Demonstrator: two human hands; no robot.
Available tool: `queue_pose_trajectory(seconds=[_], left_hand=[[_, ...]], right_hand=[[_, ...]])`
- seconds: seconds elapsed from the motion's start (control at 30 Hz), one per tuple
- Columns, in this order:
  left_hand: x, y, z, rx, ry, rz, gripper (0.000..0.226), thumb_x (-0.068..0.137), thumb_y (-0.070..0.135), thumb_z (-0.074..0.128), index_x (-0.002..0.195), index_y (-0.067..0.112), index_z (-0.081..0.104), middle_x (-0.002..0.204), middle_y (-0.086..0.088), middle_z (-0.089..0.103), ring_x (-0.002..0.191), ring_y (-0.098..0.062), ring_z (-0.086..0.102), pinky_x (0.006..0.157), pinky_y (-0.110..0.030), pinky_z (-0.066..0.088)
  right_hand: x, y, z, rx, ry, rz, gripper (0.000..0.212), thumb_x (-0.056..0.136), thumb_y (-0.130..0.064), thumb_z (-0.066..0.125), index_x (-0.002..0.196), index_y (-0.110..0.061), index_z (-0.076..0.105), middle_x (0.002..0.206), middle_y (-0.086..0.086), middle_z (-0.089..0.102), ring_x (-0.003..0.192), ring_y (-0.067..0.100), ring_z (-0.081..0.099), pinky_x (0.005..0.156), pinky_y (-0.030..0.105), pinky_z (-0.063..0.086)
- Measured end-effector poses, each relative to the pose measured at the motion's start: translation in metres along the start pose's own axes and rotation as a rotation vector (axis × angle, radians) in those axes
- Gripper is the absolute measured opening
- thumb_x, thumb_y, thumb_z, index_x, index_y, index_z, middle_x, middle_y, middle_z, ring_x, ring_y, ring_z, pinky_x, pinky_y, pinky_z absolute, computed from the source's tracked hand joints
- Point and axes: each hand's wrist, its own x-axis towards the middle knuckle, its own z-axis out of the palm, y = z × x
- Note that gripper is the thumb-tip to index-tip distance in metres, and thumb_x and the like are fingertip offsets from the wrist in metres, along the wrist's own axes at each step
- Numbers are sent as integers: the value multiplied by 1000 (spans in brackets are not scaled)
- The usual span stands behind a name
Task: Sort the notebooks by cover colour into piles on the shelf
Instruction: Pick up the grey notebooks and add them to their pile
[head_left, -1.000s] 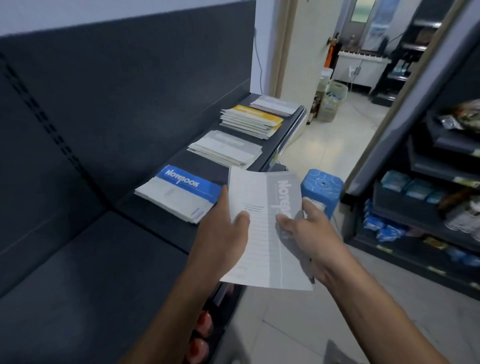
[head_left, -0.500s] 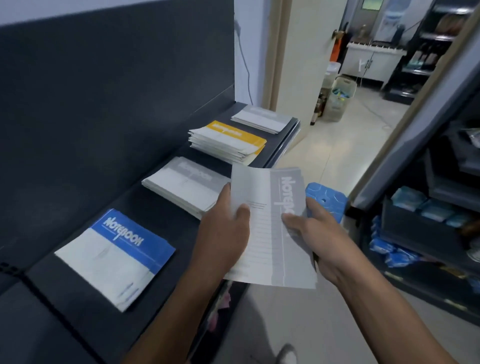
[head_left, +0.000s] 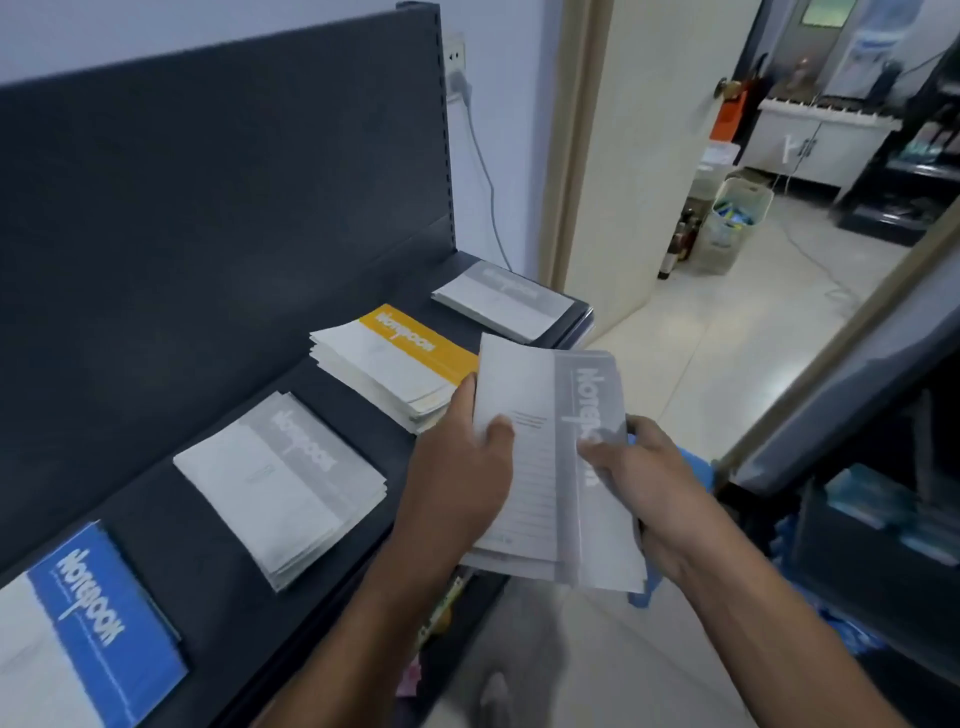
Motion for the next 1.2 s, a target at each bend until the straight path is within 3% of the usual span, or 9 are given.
queue_pose_trajectory(seconds=[0.1,0.17,0.3,0.47,0.63,0.77,0.93,1.1,1.2], left_hand=[[40,9,13,-7,22,-14,35,99,30,45,133,37,51,107,13,68,97,-13,61,76,-31,42],[66,15,20,3,28,-34,36,100,32,46,135,35,50,112,10,68,102,-17,60,77,-33,40],[117,26,32,86,15,-78,22,102,32,45,116,19,55,107,1,66,97,-25,58,76,-34,41],[167,28,35,204,17,-183,27,102,34,40,106,11,51,105,-9,64,95,-30,57,80,-40,46],[203,27,36,225,29,-276,34,101,42,41,100,10,52,103,-10,65,97,-31,58,79,-40,46],[238,27,45,184,91,-334,35,100,47,42,92,15,53,93,-4,65,90,-28,61,70,-38,44],[283,27,62,180,166,-439,40,99,49,43,87,13,57,89,-3,65,85,-25,62,67,-35,45],[318,27,80,261,268,-522,32,101,44,46,83,18,53,83,4,58,68,-10,49,51,-23,28],[328,26,87,305,313,-555,31,102,43,48,87,18,57,80,6,57,64,-5,48,47,-16,24]], right_hand=[[42,-18,-5,-3,-17,-9,21,96,-13,62,111,-23,53,108,6,68,100,30,68,70,36,55],[69,-31,-6,-27,-35,-15,21,95,-13,63,110,-25,54,109,8,70,99,30,70,69,39,58],[120,-55,-6,-56,-20,-33,27,91,-12,64,113,-27,61,109,9,76,98,32,73,89,55,60],[172,-84,2,-119,-80,-76,29,91,-4,63,112,-22,65,106,10,77,96,33,74,85,52,59],[227,-112,11,-351,-153,-151,30,89,-7,65,114,-24,64,103,7,77,91,31,74,86,56,60],[285,-133,19,-530,-196,-184,29,91,-18,66,118,-23,56,104,2,74,87,24,73,78,44,61],[355,-160,37,-833,-275,-320,32,89,-24,66,119,-19,59,108,1,71,95,26,68,81,44,57],[405,-177,50,-1009,-363,-443,3,85,-21,65,82,-20,66,74,-4,68,68,14,63,55,30,46],[425,-175,58,-1098,-420,-471,7,87,-20,63,83,-16,67,77,-3,68,69,15,64,59,30,54]])
